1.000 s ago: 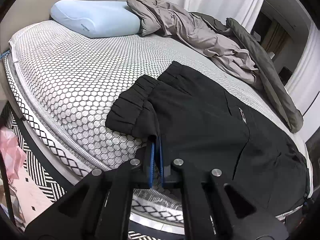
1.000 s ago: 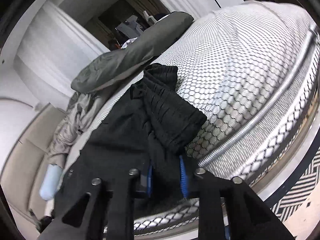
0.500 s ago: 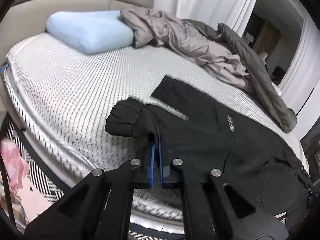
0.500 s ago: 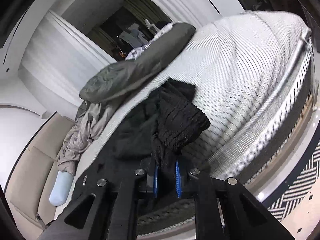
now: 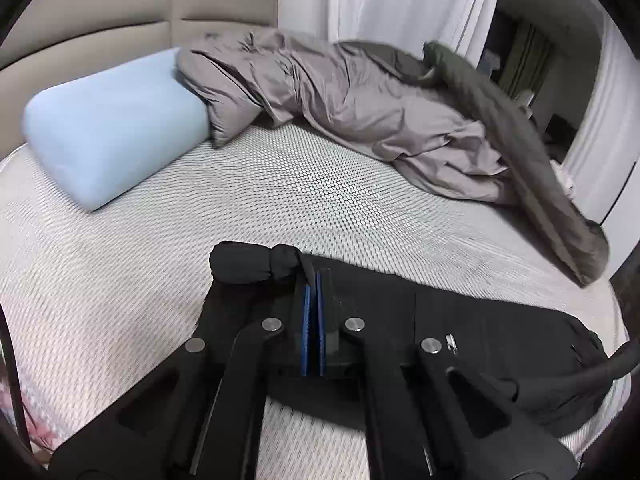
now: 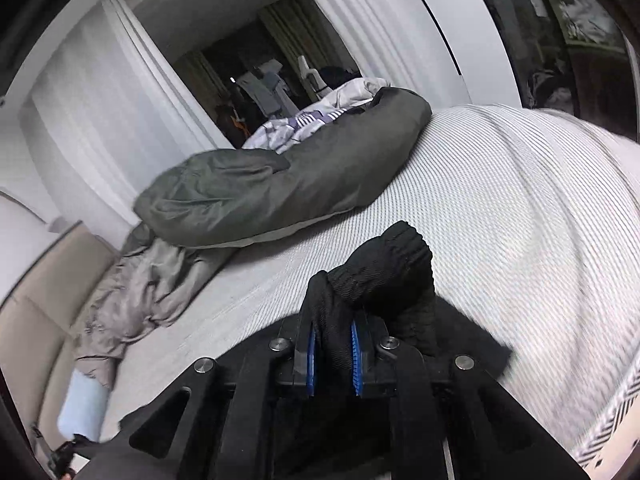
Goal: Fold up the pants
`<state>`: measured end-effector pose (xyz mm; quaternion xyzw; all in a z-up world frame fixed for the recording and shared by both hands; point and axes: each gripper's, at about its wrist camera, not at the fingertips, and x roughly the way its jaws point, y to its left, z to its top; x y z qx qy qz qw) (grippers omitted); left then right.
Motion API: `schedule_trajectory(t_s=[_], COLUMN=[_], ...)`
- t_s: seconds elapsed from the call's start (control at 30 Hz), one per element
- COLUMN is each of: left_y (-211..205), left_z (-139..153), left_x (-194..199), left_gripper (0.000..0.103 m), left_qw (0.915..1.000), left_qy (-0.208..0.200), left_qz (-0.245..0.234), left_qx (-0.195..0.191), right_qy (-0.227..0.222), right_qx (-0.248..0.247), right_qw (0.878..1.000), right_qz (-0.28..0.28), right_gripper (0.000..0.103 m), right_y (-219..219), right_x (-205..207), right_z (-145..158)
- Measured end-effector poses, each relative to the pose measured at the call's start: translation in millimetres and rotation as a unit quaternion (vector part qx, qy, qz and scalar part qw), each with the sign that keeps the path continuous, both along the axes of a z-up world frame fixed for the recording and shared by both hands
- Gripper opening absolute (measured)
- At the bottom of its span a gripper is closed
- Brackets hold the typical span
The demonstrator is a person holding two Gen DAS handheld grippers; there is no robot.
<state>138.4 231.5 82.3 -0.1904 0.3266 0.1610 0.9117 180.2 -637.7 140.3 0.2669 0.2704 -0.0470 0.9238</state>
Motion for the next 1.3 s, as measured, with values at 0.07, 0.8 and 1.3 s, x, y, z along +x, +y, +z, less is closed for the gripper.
schedule_trajectory(t_s=[0.07,0.8,1.3], left_y=[4.4,-28.7,-40.0], left_z=[-5.1,-95.0,-122.3], left_x=[41.0,-48.2,-40.5], left_gripper=[0.002,0.072,0.005], left_qw=[0.9997,0.9888,0.9847], left_qy=[0.023,0.027,0.022], left_qz=[0.006,-0.023,-0.028], left_qx=[0.001,-0.145,-0.171], right_qy=[0.019,0.041,0.08], right_qx=[-0.012,-0.026,0.099], right_qw=[1.0,0.997,0.992], right_qz=[-0.004,0.065,-0.006], right_gripper=[0.014,0.094,0.094], right_y=[3.2,59.1,-11.8], right_x=[40.9,-12.7,-76.9], right_z=[-2.4,-63.1,-128.2])
